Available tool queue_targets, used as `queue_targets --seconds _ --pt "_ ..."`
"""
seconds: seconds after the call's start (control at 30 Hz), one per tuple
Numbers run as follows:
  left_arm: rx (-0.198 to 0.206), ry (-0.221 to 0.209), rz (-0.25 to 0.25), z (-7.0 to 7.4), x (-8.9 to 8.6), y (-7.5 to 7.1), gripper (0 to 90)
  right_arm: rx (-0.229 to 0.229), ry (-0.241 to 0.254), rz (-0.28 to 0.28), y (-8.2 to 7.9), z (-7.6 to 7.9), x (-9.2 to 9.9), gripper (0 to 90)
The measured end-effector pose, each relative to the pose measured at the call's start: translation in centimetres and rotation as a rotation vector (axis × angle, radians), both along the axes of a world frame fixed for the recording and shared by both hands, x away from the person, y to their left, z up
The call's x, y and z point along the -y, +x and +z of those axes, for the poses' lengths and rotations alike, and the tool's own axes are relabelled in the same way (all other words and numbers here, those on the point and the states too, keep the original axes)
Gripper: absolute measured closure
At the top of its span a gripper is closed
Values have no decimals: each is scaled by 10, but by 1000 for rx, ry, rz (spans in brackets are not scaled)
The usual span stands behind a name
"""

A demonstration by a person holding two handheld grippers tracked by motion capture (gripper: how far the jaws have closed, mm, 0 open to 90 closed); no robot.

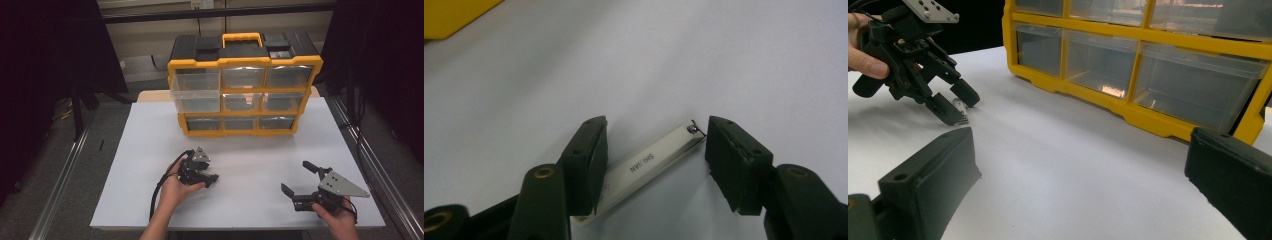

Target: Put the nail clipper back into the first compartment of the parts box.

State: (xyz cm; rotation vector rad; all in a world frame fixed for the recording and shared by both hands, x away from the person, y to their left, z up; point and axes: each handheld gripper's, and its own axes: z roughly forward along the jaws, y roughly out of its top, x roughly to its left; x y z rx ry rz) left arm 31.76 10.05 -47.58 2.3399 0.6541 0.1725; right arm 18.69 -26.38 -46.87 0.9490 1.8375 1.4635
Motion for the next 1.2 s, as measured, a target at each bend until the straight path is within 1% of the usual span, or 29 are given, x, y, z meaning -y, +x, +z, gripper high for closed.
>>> queue_targets --seconds 0.03,0.13,0.17,0.23,0.27,0.3,0.33,0.37,0.4,0.43,0.47,0.5,0.53,0.6,0.7,0.73,0.77,0.8,0.83,0.9,0.93,0.97,1.0,1.07,1.1,1.13,1.17,1.2 --pt "4 16 -8 1 -1 0 454 2 1 2 0 0 0 0" --pt "-3 20 4 2 -2 -1 499 4 -1 0 1 -1 0 0" --pt "-10 17 6 2 -2 -1 521 1 -3 -1 0 0 0 0" --pt "-15 25 11 3 -3 -2 568 1 -4 -1 0 0 0 0" --pt "-15 32 8 4 -3 -2 589 1 -2 -1 0 0 0 0" --pt "-24 53 6 5 -3 -3 607 1 -2 -2 0 0 0 0" --pt "-24 48 3 6 -2 -4 639 1 -3 -1 0 0 0 0" --pt "-35 34 22 6 0 -6 666 3 -1 -1 1 -1 0 0" --pt "-43 41 26 7 1 -7 695 4 -5 -1 1 -1 0 0" --pt "-52 79 -8 9 -1 -6 720 5 -5 -1 1 -1 0 0" --pt "-67 95 -26 11 -1 -6 752 6 -3 1 1 -1 0 0" --pt "-64 104 -29 11 0 -6 773 7 -4 3 1 -1 0 0" --pt "-62 125 -48 13 -1 -6 773 6 -3 2 1 -1 0 0" --pt "-60 128 -53 13 0 -6 773 5 -3 0 1 -1 0 0" --pt "-59 117 -56 12 0 -6 755 3 -1 0 1 0 0 0" --pt "-51 130 -59 12 0 -6 731 3 -1 -1 0 0 0 0" --pt "-53 114 -41 12 1 -5 726 3 -1 -1 1 0 0 0" --pt "-55 124 -49 12 0 -5 721 3 -2 -1 1 0 0 0" --pt "-55 124 -49 12 0 -5 721 6 -3 2 1 0 0 0" --pt "-73 107 -14 12 2 -5 722 3 -2 -1 1 0 0 0" --pt "-74 109 -11 12 2 -5 723 3 -2 -1 1 0 0 0" --pt "-78 82 21 10 5 -7 723 4 -2 0 1 0 0 0" --pt "-74 125 -4 12 4 -5 725 2 -3 1 0 0 0 0" --pt "-69 139 -2 13 6 -5 732 2 -6 -1 1 0 0 0" --pt "-78 142 -1 13 6 -5 740 1 -4 -3 1 -1 0 0" --pt "-84 135 7 12 6 -5 748 2 -5 -1 1 0 0 0" --pt "-89 147 20 13 6 -5 758 3 -5 1 1 -1 0 0" --pt "-92 134 24 12 6 -6 766 3 -8 2 1 -1 0 0"
